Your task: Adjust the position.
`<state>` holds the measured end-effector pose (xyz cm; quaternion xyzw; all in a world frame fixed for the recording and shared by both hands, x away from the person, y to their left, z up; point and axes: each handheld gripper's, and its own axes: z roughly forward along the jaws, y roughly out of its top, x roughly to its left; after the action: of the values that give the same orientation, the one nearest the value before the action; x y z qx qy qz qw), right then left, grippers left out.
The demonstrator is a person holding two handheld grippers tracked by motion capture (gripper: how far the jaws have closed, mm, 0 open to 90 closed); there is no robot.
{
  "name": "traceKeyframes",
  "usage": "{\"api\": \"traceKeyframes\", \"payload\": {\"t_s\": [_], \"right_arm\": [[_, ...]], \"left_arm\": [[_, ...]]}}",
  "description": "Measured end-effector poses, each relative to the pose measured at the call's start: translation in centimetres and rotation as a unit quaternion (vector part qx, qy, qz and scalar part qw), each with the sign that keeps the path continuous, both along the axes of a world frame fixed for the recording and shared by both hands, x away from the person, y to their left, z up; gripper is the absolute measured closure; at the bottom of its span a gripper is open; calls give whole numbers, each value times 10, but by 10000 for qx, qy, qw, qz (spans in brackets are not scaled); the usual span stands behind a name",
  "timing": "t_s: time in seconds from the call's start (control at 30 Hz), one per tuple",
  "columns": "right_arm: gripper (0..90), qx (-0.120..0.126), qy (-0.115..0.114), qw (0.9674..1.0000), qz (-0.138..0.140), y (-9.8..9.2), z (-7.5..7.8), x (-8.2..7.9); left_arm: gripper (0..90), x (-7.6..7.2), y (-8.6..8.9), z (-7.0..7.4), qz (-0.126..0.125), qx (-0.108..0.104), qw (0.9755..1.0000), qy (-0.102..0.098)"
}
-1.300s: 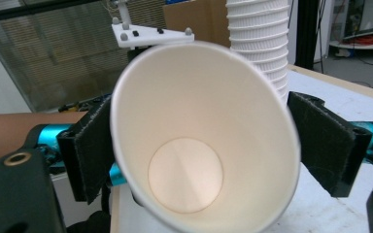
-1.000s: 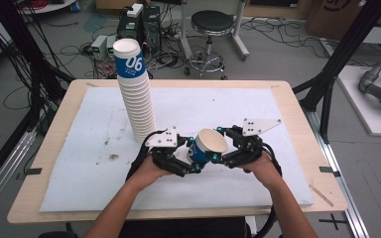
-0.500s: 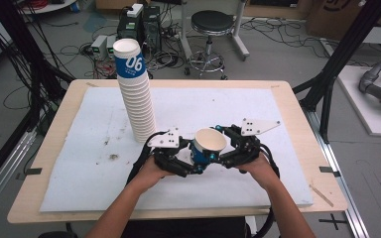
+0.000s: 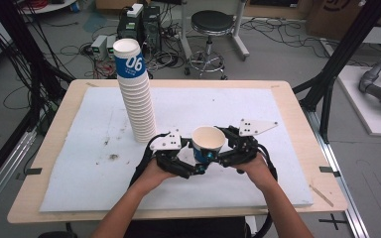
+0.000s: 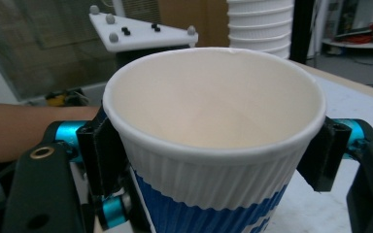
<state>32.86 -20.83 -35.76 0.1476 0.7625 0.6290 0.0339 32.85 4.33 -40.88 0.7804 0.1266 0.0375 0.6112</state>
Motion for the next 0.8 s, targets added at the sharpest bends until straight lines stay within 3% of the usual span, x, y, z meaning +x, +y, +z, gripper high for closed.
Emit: {"api": "traceKeyframes", "payload": {"t_s": [0.1,0.27,0.5,0.8], "right_arm": [[243,-231,-170,9993,-236,-6,2,1],[243,-279,-209,9983,-472,-15,2,4],[239,-547,-442,9927,-978,-23,1,8],[238,-650,-443,9910,-1083,-25,-3,8]], "left_arm": [[189,0,9,-5,118,-34,9999,30],[186,0,27,-8,381,-131,9992,41],[186,2,60,-4,797,-97,9968,-16],[186,-1,84,-5,1097,-110,9939,-10]]}}
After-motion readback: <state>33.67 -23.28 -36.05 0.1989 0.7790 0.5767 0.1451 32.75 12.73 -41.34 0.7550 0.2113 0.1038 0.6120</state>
